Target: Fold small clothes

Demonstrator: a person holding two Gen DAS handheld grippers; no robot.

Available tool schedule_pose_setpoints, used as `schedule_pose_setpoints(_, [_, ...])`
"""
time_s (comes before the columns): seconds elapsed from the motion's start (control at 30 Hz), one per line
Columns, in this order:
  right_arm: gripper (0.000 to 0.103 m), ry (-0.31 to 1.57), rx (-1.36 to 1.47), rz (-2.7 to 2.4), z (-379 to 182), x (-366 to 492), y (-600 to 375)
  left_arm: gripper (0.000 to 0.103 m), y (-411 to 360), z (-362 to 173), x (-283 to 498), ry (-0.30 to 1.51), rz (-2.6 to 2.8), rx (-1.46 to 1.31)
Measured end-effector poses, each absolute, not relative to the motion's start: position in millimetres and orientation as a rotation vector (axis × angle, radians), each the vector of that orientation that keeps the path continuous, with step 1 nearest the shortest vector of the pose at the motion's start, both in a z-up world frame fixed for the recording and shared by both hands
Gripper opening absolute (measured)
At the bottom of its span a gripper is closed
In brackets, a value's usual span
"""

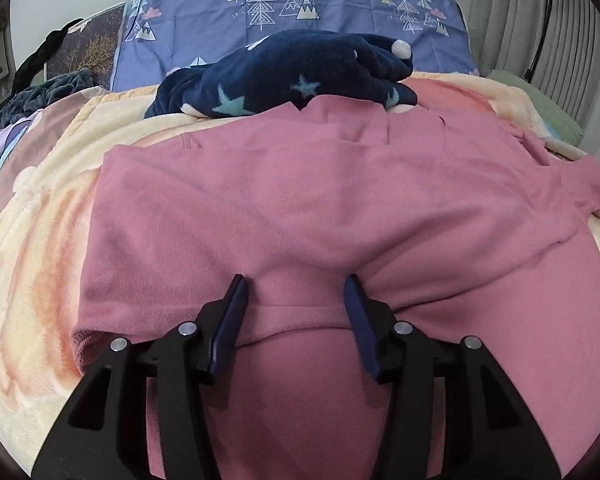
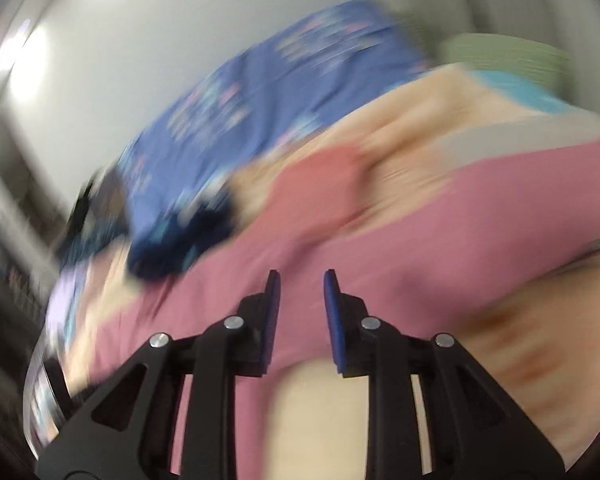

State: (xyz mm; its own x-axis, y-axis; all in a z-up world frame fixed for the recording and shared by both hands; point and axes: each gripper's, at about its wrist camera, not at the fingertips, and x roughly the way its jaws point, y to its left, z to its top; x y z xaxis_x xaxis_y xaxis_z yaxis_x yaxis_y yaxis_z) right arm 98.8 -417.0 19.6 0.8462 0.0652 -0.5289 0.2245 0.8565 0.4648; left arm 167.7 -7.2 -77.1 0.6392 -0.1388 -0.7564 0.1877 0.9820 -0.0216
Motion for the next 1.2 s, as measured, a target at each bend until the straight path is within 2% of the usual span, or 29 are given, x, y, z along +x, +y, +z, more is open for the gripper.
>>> schedule_pose_setpoints(0.07, [0.029, 0.533, 0.641, -0.218, 28, 80, -483, 0.052, -9, -77, 167, 0.855, -0.181, 0.072])
schedule_pose_setpoints(0.17, [0.03, 0.511, 0.813, -0.406, 22, 47, -578, 0.052, -9, -79, 168, 0.853, -0.178, 0.077])
schedule_pose_setpoints(0.3, [0.031, 0.47, 0.987, -0.393, 2, 16, -625, 0.052, -8, -79, 167, 0.853, -0.178, 0.075])
schedule_pose_setpoints(0.43, [0.031, 0.467, 1.037, -0.396, -12, 9, -634, 0.053, -8, -79, 167, 0.853, -0.178, 0.075])
schedule_pose_setpoints(0.57, [0.025, 0.503, 1.026, -0.451, -12, 14, -632, 0.053, -7, -79, 166, 0.852, -0.181, 0.07])
schedule_pose_setpoints(0.73, [0.026, 0.523, 0.994, -0.555, -4, 15, -625, 0.053, -6, -78, 166, 0.851, -0.184, 0.064])
schedule_pose_setpoints(0.8, [0.033, 0.517, 1.015, -0.568, -5, 15, -623, 0.053, -6, -78, 166, 0.85, -0.186, 0.061])
schedule_pose_setpoints(1.03, [0.034, 0.515, 1.045, -0.597, -10, 24, -626, 0.054, -4, -78, 166, 0.849, -0.194, 0.048])
schedule_pose_setpoints(1.07, [0.025, 0.516, 1.042, -0.608, -12, 26, -626, 0.054, -4, -78, 166, 0.849, -0.195, 0.047])
schedule_pose_setpoints(1.1, [0.004, 0.512, 1.036, -0.616, -11, 28, -625, 0.054, -4, -78, 166, 0.849, -0.196, 0.045])
schedule_pose_setpoints(1.2, [0.005, 0.453, 1.014, -0.594, -2, 36, -614, 0.055, -4, -78, 166, 0.85, -0.197, 0.044])
